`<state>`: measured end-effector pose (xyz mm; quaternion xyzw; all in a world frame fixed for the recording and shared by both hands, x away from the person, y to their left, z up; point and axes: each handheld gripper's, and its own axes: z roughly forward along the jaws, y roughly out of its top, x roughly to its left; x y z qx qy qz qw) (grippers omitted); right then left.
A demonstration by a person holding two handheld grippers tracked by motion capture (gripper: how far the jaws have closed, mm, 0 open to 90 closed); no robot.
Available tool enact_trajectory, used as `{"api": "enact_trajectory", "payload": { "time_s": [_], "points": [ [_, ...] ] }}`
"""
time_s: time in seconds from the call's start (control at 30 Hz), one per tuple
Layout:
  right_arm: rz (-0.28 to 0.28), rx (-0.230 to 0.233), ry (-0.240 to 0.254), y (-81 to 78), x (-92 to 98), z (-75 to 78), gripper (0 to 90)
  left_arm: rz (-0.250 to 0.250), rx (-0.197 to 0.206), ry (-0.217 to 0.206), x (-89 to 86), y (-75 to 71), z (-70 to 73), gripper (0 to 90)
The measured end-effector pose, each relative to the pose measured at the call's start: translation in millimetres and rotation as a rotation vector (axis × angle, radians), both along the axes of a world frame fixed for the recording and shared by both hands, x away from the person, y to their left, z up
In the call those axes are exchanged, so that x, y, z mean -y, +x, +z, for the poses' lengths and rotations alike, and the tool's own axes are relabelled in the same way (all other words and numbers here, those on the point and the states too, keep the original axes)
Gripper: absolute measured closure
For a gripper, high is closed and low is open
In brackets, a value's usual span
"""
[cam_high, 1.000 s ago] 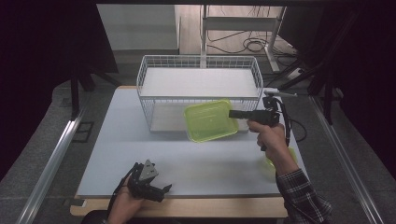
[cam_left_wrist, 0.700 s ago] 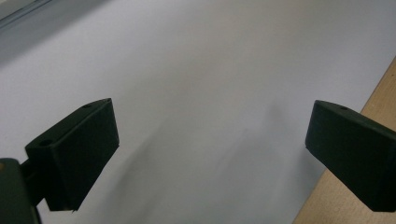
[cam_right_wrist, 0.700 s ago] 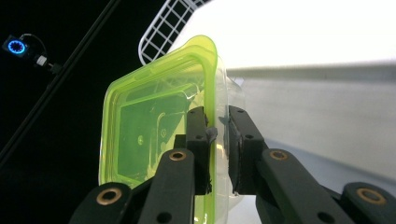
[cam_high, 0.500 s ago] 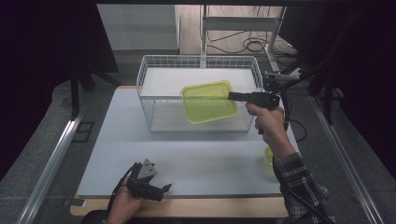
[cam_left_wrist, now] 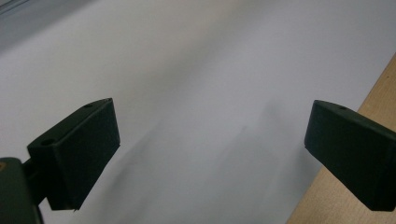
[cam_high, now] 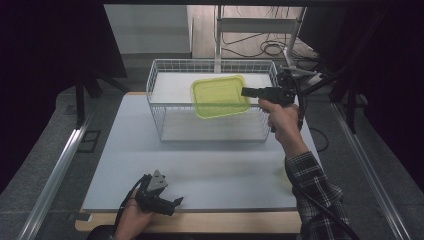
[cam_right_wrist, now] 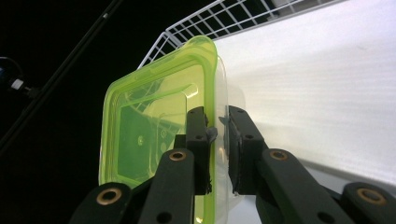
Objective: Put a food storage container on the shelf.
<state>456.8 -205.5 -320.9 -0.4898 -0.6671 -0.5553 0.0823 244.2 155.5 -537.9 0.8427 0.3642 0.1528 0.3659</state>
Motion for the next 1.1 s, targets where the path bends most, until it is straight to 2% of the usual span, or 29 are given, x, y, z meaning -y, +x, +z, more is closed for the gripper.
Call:
{"api": "enact_trajectory", "payload": {
  "time_s": [0.27, 0.6, 0.87, 1.1],
  "points": [
    [-0.046, 0.010, -0.004, 11.8, -6.5, 3.8, 79.8, 0.000, -0.007, 0.000, 0.2, -0.1, -0.3, 3.2],
    [-0.116, 0.028, -0.037, 26.2, -16.8, 10.8, 79.8, 0.000, -0.006, 0.003, 0.2, 0.2, -0.7, 3.2],
    [-0.165, 0.017, -0.051, 39.8, -19.6, 9.1, 79.8, -0.002, -0.007, 0.005, 0.1, 0.4, -1.1, 3.2],
    [-0.177, 0.012, -0.065, 45.6, -22.5, 6.4, 79.7, -0.004, -0.009, 0.004, 0.3, 0.3, -1.2, 3.2]
  ]
}}
